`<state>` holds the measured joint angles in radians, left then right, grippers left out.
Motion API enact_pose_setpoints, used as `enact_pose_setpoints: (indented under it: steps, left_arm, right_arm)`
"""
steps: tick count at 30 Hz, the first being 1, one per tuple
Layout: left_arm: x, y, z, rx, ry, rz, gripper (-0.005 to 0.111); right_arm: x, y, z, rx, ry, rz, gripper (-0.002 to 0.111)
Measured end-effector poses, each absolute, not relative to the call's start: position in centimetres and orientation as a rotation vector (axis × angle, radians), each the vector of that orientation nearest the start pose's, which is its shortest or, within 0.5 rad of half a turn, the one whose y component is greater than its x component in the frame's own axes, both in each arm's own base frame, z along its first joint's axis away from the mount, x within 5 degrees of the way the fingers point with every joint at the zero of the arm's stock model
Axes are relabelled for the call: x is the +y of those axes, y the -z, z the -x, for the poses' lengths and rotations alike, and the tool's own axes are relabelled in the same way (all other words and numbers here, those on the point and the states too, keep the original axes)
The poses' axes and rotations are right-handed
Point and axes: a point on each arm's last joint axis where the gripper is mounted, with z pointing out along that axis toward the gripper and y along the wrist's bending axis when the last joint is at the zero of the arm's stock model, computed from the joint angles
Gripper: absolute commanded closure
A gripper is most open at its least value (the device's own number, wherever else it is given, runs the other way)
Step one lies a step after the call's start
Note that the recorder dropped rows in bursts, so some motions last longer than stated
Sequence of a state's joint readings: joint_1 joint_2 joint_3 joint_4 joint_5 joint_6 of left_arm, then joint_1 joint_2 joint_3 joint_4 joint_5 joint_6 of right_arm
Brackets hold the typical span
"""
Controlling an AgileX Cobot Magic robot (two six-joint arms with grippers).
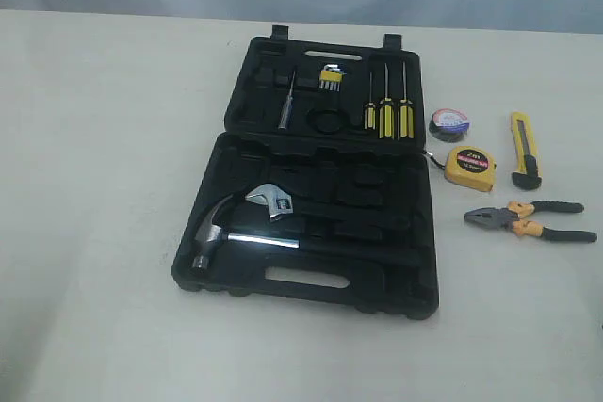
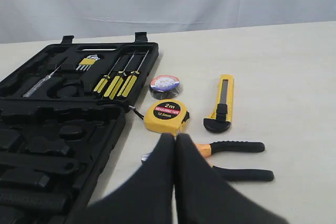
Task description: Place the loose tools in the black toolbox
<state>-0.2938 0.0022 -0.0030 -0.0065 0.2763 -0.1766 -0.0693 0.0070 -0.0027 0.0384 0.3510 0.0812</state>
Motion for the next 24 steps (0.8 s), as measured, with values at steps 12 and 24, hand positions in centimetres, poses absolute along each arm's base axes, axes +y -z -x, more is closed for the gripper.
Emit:
enact_pose_setpoints:
  steps: [12, 24]
  left_arm:
    - [-1.61, -18.91, -5.25, 1.769, 0.348, -0.1, 0.107]
    - [-1.61, -18.91, -5.25, 1.769, 0.348, -0.1, 0.107]
  right_arm:
    - [-0.25, -18.21, -5.36, 1.832, -0.046, -0.162, 0.109]
    - [-0.26, -18.3, -5.39, 1.821, -0.046, -0.161, 0.109]
